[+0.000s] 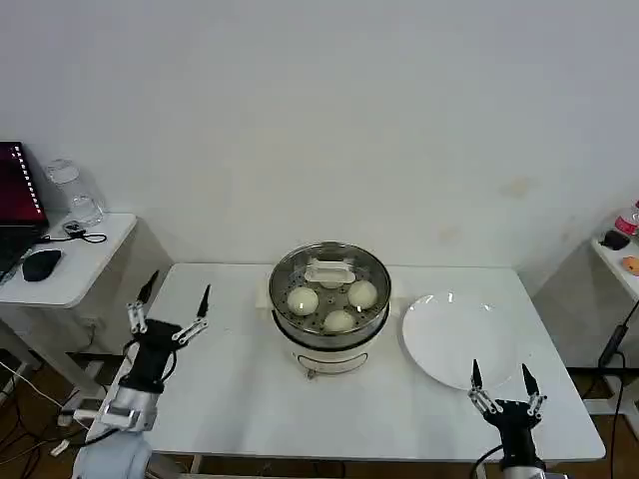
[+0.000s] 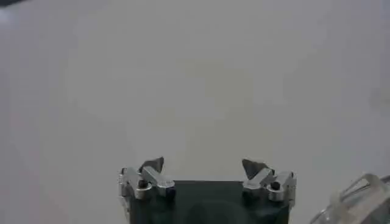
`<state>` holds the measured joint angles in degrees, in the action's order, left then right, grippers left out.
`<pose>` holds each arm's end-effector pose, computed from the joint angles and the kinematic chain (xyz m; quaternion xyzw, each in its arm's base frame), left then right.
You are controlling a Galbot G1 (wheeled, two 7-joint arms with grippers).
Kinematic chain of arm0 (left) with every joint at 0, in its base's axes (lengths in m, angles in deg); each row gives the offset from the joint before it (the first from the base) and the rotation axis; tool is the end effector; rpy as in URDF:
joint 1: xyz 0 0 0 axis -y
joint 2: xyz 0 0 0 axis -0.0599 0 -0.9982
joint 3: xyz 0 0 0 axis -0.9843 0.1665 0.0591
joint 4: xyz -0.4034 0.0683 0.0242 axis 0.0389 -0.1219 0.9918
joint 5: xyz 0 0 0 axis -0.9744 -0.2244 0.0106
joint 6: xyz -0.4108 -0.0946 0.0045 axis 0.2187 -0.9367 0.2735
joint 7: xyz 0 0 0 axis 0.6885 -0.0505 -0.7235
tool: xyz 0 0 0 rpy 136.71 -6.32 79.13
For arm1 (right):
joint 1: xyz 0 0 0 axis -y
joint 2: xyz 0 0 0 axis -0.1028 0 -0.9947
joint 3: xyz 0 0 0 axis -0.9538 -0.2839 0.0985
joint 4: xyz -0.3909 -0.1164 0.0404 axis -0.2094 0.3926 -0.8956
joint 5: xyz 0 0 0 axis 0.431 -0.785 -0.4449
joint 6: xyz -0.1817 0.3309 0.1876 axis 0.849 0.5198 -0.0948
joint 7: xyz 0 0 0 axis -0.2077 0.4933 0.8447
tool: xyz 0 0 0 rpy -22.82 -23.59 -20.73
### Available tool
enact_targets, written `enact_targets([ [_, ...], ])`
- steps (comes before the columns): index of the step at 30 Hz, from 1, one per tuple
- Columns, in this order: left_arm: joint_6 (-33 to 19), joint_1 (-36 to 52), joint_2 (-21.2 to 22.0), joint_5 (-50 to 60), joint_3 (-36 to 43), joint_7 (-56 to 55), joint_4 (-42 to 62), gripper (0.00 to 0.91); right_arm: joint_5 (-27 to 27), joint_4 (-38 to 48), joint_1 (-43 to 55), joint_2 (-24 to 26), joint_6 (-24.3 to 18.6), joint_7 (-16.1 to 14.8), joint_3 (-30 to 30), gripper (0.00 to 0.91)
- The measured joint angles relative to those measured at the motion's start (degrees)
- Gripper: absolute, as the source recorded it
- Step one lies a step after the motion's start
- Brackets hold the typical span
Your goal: Take steamed baozi put them in steamer then cover it.
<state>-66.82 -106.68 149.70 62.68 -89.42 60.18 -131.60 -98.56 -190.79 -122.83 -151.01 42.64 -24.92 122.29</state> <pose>0.2898 0.1391 -0.3614 0.0627 0.9638 0.1523 0.2095 0.1595 -0.1044 -0.4095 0.0749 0.9969 -0.0016 0.0219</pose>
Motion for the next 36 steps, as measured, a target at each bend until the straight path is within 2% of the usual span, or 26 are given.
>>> enact_targets([
  [11, -5.87, -5.96, 4.39, -4.01, -3.66, 2.50, 4.03, 0.907, 0.58, 1.02, 0.24, -0.23, -0.75, -0.12, -0.08, 0.907],
  [17, -7.97, -7.63, 5.31, -4.14, -4.62, 2.76, 5.68, 0.907, 0.66, 1.08, 0.21, -0.16, -1.02, -0.13, -0.05, 0.907],
  [36, -9.94, -9.38, 6.69, -3.16, -4.96, 2.28, 6.70, 0.907, 1.46, 1.42, -0.40, -0.83, -1.70, -0.03, 0.11, 0.907],
])
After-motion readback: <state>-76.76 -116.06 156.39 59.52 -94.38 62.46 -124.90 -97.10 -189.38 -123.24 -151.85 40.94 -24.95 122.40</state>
